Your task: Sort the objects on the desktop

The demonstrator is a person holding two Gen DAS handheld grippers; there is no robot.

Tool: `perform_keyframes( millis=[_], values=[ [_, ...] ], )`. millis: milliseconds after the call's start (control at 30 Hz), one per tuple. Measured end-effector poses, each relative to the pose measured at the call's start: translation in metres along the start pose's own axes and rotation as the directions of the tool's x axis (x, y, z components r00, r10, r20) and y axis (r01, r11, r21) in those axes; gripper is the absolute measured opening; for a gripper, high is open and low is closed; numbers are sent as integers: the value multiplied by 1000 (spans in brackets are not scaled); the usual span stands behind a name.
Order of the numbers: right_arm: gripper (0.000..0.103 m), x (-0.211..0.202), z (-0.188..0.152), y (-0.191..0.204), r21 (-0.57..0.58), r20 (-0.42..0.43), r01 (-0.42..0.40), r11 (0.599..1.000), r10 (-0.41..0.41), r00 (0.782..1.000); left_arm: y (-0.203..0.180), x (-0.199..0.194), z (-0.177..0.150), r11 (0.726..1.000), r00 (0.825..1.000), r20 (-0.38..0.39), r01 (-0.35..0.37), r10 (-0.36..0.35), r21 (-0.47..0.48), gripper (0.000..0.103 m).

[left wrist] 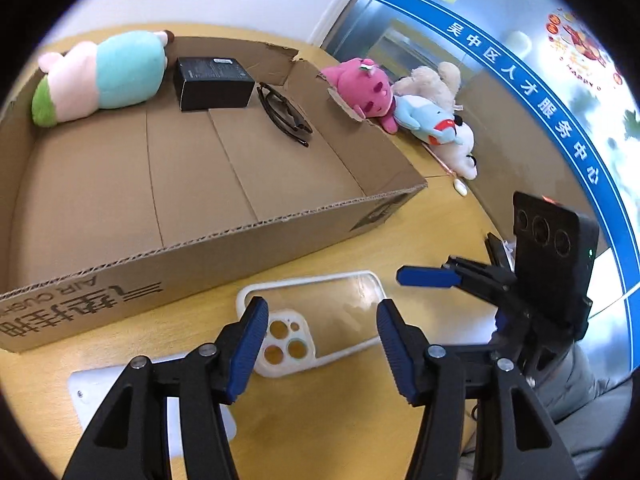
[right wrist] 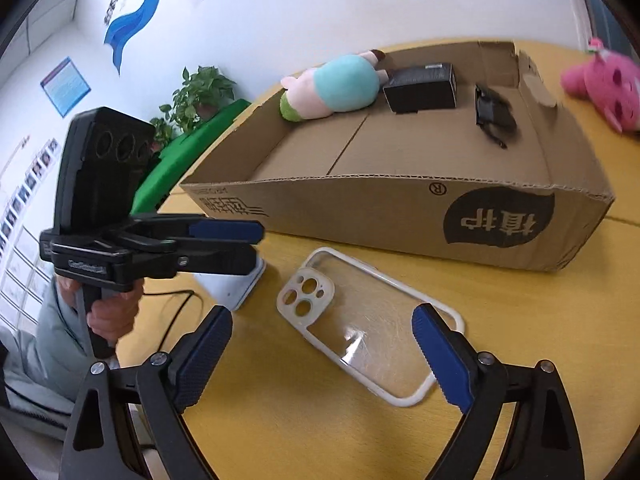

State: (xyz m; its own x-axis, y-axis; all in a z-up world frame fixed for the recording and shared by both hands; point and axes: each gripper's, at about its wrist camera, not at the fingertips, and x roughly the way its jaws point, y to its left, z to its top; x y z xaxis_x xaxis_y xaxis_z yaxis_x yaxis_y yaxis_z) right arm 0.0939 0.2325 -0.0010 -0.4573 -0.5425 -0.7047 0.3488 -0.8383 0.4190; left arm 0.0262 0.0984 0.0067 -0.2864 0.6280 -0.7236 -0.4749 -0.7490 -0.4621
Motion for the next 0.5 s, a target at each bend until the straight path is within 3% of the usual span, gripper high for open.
perform_keyframes(
  millis=[167, 267, 400, 500],
  values=[
    [93, 6, -12, -36, 130, -62, 42, 991, -34, 997, 26, 19, 4, 992, 996, -82, -47, 38, -116, 56],
    [93, 12, -17, -56, 206, -100, 71, 976, -52, 994, 28, 37, 8, 991, 989, -135, -79, 64, -108, 56],
    [94, 18, -16, -58, 205, -113, 89, 975, -67, 991, 33, 60, 9, 987, 976, -211, -87, 57, -136, 56],
    [95, 25, -11, -51, 187, -112, 87, 979, -66, 992, 31, 61, 8, 989, 977, -209, -78, 50, -127, 58]
  ],
)
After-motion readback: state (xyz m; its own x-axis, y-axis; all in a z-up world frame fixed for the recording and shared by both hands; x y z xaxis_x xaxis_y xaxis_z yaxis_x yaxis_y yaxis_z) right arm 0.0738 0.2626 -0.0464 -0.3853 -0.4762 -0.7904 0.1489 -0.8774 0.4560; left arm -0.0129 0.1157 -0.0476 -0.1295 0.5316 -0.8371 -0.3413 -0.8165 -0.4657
